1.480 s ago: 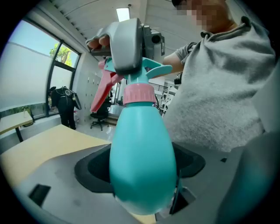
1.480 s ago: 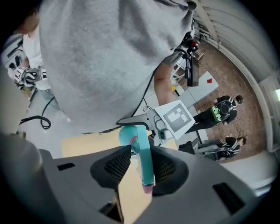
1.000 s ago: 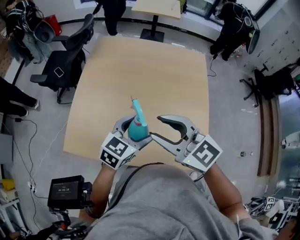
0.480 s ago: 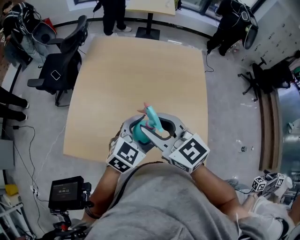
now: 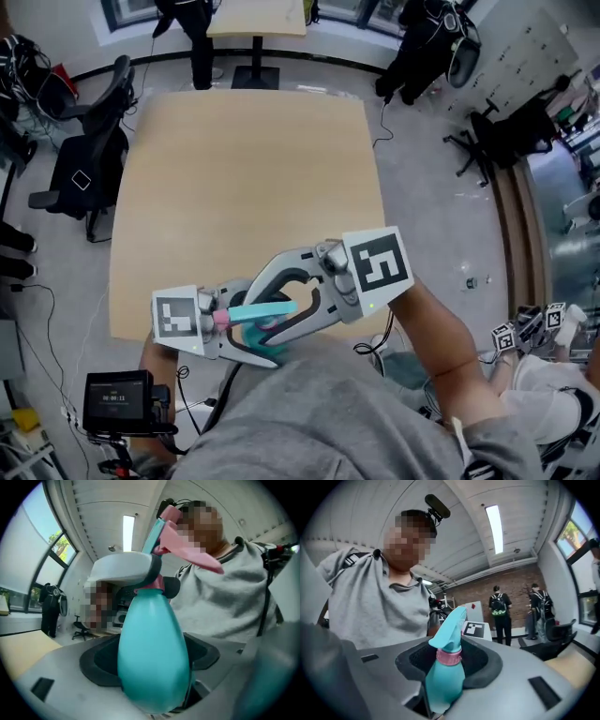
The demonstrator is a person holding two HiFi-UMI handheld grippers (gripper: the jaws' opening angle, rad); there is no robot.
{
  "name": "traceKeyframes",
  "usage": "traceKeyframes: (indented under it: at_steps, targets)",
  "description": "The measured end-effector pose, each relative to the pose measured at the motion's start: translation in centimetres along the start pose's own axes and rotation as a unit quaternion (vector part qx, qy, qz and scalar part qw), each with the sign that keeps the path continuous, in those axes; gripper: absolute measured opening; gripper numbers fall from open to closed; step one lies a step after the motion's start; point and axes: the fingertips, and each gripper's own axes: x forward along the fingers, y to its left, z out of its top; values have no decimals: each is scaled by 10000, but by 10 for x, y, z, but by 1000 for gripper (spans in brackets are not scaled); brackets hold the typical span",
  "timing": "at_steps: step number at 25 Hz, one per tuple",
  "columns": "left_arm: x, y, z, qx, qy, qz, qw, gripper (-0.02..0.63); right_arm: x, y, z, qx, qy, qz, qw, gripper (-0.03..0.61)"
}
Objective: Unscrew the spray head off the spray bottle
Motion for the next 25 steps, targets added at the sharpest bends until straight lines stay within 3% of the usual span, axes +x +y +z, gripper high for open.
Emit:
traceKeyframes:
  at_steps: [5,7,9,12,14,16,18,21,25]
  targets:
    - [1,-9,14,-188,-307,-821,9960,394,-7,9,10,158,-216,1125,9933,152]
    - [-1,-7,17,-249,-464,-913,9944,394,-11,7,13,199,-378,1290,9907,152]
    - [-1,7,18,-370,-633,-555,9958,394,-16,-8,13,208,-477,849,9950,152]
    - [-9,52,11,-695,-714,777,9920,394,-34,-50,3,27,-385,-851,9956,164]
    - [-24,87,-1,-871,-562,1969,9749,394,-55,-77,-7,35,-389,-2127,9763,187]
    - [-46,114,-16,-962,-192,3109,9454,394,-76,-95,-19,239,-495,-3269,9435,187]
    - [-65,129,-27,-874,154,3966,9137,394,-86,-102,-34,531,-480,-4028,9125,187]
    - [-76,139,-33,-558,461,4688,8803,394,-76,-97,-45,848,-423,-4402,8929,187]
    - [-65,144,-40,-64,1047,5100,8538,394,-63,-101,-40,389,-224,-4807,8757,187]
